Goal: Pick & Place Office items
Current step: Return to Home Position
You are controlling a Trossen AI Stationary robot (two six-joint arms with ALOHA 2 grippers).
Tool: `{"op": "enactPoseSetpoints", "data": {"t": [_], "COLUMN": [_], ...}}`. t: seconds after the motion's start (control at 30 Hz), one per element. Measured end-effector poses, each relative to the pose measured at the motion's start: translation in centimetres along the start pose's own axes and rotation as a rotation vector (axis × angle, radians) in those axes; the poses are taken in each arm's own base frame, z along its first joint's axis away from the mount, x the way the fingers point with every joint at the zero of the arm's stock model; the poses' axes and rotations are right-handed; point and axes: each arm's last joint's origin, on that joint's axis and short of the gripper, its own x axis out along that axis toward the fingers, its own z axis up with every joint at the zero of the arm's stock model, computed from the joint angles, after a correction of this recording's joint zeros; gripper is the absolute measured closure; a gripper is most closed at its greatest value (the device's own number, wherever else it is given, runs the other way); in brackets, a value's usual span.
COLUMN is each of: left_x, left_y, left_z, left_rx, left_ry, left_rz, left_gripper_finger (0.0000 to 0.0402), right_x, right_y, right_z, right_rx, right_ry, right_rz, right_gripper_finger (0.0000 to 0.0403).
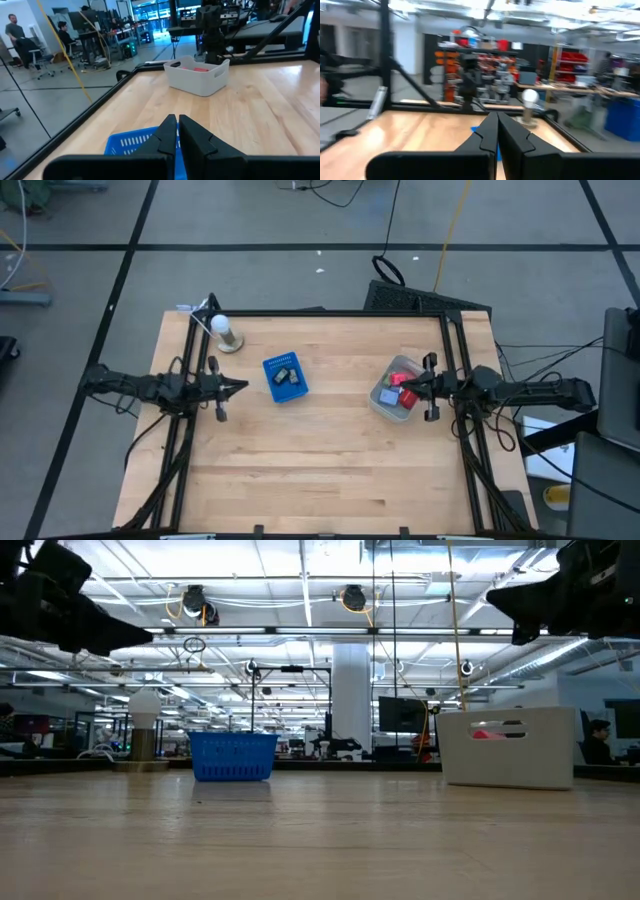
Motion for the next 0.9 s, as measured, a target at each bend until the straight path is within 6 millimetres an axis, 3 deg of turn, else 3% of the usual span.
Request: {"op": "enactPoseSetpoints", "data": {"t": [0.13,0.37,0.5,0.7,0.9], "left_x": [-0.9,-0.9,-1.0,-1.7,-1.7], "left_y": [0.4,0.3,0.5,1.6,2.1], "left_z": [0.1,-0.1,1.4,3.5,3.1], "left_rx": [0.023,0.046,0.04,0.061,0.072], "left_ry": [-0.001,0.018,-0.117,-0.146,-0.063], "left_rz": [-0.02,-0.057,-0.093,-0.1,-0.058], "left_gripper_finger": [0.0389,0.0391,0.0398,0.0399,0.0399], "right_x": [-0.3,-0.7,-0.7,-0.7,-0.8], "right_y": [0.2,-0.1,-0.7,-1.4,-1.9], "right_z": [0.2,0.0,-0.3,-0.3,-0.4], "right_rx": [0.042,0.069,0.094,0.095,0.099], "right_ry": [-0.027,0.001,0.034,0.03,0.039], "right_rz": [0.089,0.052,-0.02,-0.038,-0.048], "right_gripper_finger": [0.0403,0.0403,0.0403,0.0403,0.0403]}}
